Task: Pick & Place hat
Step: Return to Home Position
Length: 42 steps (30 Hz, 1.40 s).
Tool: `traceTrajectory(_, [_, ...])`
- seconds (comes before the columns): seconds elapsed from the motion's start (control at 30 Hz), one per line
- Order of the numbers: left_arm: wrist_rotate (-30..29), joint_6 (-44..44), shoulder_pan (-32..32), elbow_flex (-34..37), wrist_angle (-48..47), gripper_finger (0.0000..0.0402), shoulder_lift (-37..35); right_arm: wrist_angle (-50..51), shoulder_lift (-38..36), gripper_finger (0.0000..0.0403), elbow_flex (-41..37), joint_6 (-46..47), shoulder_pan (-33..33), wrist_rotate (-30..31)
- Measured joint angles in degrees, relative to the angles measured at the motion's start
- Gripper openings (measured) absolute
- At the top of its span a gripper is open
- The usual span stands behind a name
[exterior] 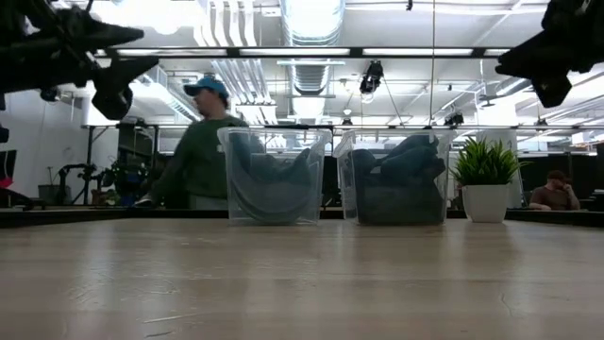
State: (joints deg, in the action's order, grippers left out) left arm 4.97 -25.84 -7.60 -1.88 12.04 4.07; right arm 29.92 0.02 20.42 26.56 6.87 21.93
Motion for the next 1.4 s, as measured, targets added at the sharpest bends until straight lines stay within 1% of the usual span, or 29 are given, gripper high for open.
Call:
traceTrajectory(0.1, [-0.02,-0.13,0.0,1.36,-0.23,0.0183,-0.9,-1.92,0.49,0.0073,-1.63,-0.14,0.02,-0.64])
traceTrajectory(0.23, [-0.18,0.24,0.0,1.37,-1.97,0.0184,-1.14,-5.43,1.51,0.0068,-4.96,-0.3,0.02,-1.44])
traceTrajectory(0.37, [-0.87,2.88,0.0,1.39,-2.81,0.0184,-1.07,-9.64,0.88,0.0071,-9.47,-0.61,0.02,-1.57])
traceTrajectory(0.43, [-1.38,3.49,0.0,1.39,-5.13,0.0184,-1.04,-12.31,0.67,0.0074,-11.69,-0.65,0.02,-1.57])
traceTrajectory(0.57, [-3.24,3.72,0.0,1.39,-10.6,0.0184,-0.84,-14.63,0.38,0.0079,-15.0,-1.45,0.02,-1.31])
traceTrajectory(0.7, [-6.29,4.23,0.0,1.37,-11.11,0.0184,-0.41,-17.24,1.26,0.0082,-14.68,-6.28,0.01,-0.97])
traceTrajectory(0.9, [-7.04,13.28,-0.02,1.44,-9.91,0.0184,-0.55,-20.09,1.17,0.0074,-14.51,-12.93,0.02,-1.03])
traceTrajectory(1.07, [-6.6,12.89,-0.02,1.44,-10.64,0.0184,-0.52,-20.03,1.13,0.0068,-15.87,-13.48,0.01,-1.05])
traceTrajectory(1.4, [-6.34,11.85,-0.02,1.48,-10.81,0.0184,-0.48,-20.31,1.61,0.0081,-16.06,-15.68,0.01,-1.07])
